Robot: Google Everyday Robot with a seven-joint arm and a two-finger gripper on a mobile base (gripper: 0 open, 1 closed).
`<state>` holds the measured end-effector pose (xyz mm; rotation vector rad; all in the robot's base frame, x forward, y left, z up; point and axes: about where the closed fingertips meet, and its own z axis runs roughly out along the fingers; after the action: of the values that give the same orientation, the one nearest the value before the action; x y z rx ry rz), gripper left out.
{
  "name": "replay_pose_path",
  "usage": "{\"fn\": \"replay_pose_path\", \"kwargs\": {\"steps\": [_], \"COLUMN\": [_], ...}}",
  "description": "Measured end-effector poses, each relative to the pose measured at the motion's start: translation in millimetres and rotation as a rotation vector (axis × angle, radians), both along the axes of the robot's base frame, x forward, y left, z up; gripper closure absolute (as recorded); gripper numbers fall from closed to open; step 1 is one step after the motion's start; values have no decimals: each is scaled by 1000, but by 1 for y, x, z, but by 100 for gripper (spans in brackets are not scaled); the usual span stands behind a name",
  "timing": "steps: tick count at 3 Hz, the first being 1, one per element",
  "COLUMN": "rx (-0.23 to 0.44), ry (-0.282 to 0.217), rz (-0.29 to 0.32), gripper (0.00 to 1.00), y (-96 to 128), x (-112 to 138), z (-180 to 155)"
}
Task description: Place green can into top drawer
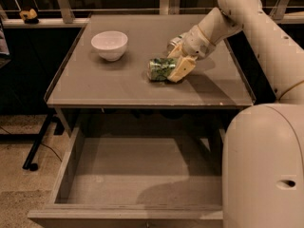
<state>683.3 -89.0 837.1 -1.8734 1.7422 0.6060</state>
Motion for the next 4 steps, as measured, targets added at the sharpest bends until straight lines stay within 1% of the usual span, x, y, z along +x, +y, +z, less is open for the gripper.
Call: {"fn": "replay_pose_path", "kwargs": {"steps": [1, 2, 3, 4], "rx": [28, 49, 60, 88], "ry": [-5, -23, -25, -6], "rz": [-6, 12, 39, 49], "gripper": [100, 100, 100, 100], "y": [-5, -11, -16, -20], "x": [-8, -27, -57, -87], "z": [11, 26, 36, 40]}}
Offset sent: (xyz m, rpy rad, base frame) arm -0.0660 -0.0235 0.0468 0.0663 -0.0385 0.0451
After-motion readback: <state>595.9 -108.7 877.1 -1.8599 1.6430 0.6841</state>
